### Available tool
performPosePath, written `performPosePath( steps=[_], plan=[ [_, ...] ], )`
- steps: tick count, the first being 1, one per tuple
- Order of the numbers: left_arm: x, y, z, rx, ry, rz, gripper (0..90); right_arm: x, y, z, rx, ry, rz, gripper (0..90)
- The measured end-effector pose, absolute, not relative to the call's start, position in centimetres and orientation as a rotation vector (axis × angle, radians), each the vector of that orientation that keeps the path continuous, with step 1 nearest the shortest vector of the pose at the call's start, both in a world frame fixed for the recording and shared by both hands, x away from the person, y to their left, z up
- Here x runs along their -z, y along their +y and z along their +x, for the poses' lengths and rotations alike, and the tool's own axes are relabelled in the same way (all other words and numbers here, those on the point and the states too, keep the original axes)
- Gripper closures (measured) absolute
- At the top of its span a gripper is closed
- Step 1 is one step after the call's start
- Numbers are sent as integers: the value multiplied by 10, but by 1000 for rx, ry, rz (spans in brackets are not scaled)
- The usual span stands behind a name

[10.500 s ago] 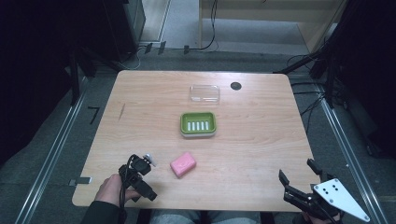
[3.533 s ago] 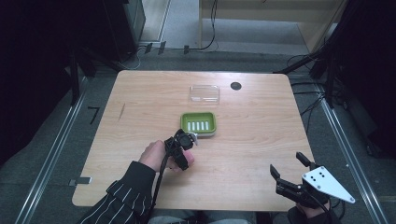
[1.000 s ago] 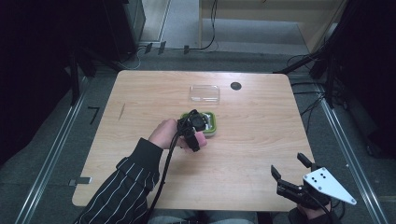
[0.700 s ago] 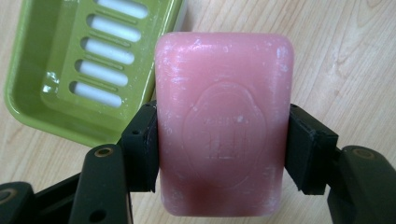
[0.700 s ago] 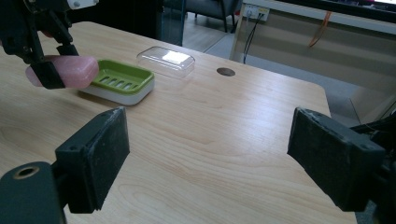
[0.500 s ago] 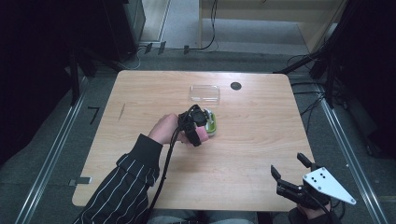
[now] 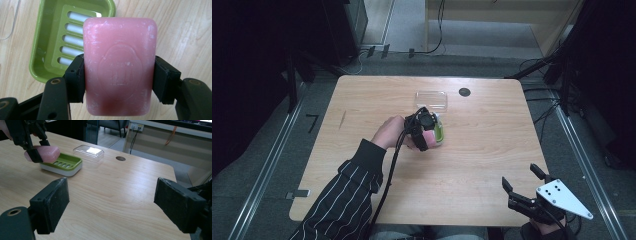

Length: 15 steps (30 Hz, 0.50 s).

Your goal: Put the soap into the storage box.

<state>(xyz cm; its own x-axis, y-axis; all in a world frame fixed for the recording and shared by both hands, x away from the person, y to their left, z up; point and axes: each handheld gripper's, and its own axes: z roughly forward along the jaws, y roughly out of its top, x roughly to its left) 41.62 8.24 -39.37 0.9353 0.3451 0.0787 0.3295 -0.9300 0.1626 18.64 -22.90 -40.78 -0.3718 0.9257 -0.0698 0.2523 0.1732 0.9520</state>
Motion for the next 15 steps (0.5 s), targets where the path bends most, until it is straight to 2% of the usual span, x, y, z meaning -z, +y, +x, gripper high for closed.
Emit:
performPosePath(
  steps=[15],
  plan=[
    [391,80,430,-194,466,2938,385,408,-229,186,-1214,1755,1124,129]
  ],
)
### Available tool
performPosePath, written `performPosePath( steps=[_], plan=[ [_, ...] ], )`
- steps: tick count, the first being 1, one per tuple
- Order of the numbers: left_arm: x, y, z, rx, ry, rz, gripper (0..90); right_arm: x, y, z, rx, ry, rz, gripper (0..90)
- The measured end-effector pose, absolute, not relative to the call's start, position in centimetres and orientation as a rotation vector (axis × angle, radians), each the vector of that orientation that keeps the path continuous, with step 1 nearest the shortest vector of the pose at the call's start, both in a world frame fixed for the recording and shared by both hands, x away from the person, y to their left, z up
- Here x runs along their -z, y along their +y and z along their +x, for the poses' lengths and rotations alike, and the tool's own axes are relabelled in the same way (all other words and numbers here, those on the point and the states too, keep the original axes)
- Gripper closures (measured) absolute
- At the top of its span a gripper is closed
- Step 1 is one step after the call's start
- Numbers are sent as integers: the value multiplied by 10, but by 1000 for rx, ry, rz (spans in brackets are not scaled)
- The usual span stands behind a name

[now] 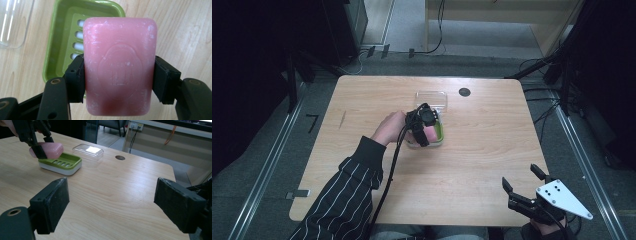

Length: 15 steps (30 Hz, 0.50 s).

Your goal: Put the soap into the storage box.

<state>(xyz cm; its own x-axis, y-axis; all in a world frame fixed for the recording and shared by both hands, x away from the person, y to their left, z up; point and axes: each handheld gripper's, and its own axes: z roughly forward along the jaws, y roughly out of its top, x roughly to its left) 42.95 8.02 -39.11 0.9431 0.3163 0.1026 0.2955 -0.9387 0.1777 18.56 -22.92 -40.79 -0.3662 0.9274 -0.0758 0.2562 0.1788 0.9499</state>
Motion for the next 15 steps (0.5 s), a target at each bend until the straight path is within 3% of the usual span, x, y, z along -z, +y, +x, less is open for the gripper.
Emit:
performPosePath(
  steps=[15],
  plan=[
    [400,81,445,-215,439,2955,385,408,-231,183,-1201,1747,1133,129]
  ],
)
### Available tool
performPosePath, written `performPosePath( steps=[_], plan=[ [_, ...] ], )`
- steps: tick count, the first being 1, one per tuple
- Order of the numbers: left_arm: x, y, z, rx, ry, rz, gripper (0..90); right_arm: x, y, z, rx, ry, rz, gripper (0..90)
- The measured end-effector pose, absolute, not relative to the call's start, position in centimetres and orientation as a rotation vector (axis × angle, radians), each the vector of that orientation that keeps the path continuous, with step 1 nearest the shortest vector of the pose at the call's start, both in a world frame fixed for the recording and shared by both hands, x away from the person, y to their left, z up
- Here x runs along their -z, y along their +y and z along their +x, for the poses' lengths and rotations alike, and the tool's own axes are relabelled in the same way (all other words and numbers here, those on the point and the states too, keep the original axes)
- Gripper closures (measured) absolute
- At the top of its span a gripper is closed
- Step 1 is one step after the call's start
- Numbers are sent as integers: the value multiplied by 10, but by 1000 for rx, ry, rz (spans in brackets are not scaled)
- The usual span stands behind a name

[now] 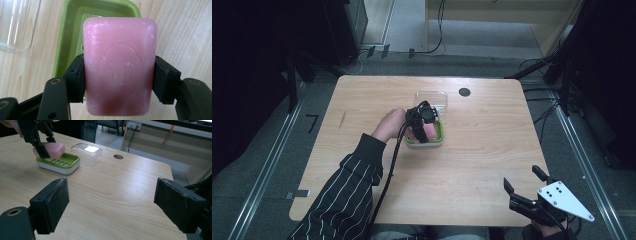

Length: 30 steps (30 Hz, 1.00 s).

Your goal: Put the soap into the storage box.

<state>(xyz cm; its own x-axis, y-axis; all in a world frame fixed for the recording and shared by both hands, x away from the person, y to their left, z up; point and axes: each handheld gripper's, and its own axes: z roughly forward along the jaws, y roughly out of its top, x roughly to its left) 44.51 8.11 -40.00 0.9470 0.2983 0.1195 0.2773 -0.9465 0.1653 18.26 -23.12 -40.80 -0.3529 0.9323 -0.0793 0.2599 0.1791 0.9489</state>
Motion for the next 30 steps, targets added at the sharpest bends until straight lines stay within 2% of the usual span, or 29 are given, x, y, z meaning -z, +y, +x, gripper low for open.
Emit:
performPosePath(
  steps=[30],
  plan=[
    [419,78,470,-231,406,2991,385,409,-238,172,-1160,1730,1157,129]
  ],
)
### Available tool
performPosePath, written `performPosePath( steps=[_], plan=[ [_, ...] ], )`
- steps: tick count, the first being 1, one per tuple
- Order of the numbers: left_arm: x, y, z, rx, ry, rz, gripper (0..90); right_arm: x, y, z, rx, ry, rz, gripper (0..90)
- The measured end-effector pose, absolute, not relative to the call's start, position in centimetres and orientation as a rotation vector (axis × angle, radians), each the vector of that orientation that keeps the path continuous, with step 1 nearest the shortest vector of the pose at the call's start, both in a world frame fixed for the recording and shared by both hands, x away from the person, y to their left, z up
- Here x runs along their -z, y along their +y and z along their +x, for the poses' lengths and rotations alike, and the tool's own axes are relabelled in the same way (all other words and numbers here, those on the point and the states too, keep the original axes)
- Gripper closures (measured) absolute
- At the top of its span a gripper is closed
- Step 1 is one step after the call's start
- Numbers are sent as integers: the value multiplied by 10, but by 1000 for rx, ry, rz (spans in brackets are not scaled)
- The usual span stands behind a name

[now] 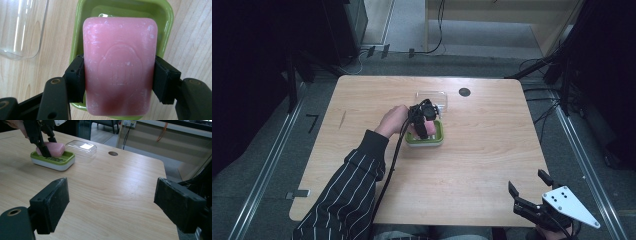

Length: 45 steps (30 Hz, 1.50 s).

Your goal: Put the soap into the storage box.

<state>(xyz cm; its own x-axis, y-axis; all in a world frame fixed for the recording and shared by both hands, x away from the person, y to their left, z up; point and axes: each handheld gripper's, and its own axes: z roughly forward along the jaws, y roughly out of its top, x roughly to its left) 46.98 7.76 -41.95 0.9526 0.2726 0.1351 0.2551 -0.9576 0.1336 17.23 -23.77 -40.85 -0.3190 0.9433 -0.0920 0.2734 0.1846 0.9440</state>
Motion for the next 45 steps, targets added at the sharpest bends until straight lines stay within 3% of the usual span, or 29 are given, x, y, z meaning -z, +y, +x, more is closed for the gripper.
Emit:
performPosePath(
  steps=[45],
  plan=[
    [442,79,481,-214,351,2978,379,409,-239,170,-1153,1722,1165,129]
  ],
)
